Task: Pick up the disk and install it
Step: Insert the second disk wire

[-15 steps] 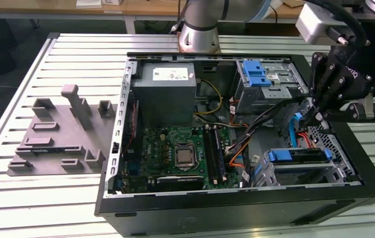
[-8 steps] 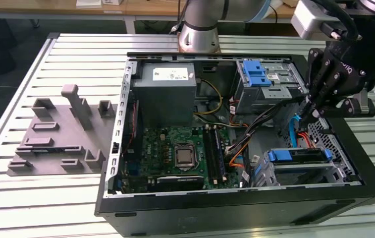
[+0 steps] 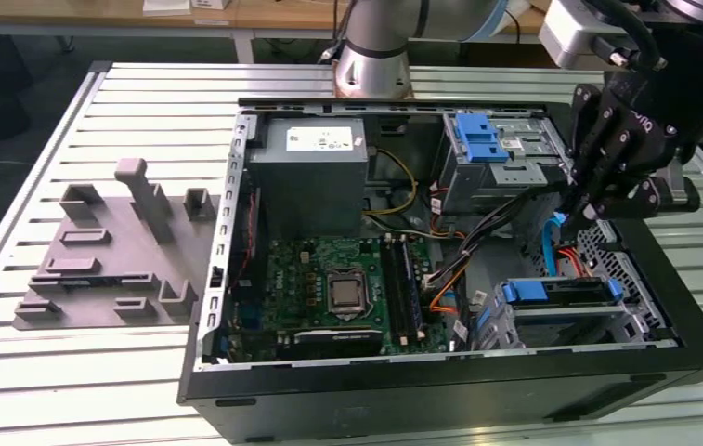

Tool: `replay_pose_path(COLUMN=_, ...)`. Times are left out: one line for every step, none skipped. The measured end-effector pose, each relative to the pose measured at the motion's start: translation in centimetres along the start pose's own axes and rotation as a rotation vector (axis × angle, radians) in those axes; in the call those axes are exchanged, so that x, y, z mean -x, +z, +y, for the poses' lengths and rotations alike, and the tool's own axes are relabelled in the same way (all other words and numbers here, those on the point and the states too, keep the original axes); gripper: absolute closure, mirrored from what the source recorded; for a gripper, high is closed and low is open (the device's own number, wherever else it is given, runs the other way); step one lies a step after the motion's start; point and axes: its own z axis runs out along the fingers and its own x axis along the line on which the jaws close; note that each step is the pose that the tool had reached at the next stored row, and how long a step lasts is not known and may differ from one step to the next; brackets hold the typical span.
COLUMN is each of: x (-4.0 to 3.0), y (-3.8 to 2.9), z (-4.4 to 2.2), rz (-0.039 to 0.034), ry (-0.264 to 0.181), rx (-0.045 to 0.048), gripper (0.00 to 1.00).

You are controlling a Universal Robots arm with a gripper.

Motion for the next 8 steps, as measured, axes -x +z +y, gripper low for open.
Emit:
replay_pose_path(x=0.04, y=0.05, z=0.01, rz=0.0024, ry=0.0, rx=-0.0006, gripper=0.76)
replay_pose_path(x=0.09, y=0.11, z=0.01, rz=0.0048, ry=0.0, rx=-0.0011, gripper=0.76)
replay_pose_path(x=0.13, y=0.18, z=0.01, rz=0.0073, ry=0.0, rx=-0.0016, gripper=0.69)
replay_pose_path(x=0.16, y=0.26, z=0.01, rz=0.0101, ry=0.0, rx=-0.0024, gripper=0.69)
replay_pose_path(x=0.19, y=0.36, z=0.02, rz=0.0127, ry=0.0, rx=-0.0028, gripper=0.69)
replay_pose_path(x=0.22, y=0.48, z=0.02, rz=0.0151, ry=0.0, rx=-0.0034, gripper=0.69)
replay_pose_path(x=0.26, y=0.6, z=0.02, rz=0.0179, ry=0.0, rx=-0.0039, gripper=0.69)
replay_pose_path(x=0.29, y=0.73, z=0.02, rz=0.0203, ry=0.0, rx=-0.0043, gripper=0.69)
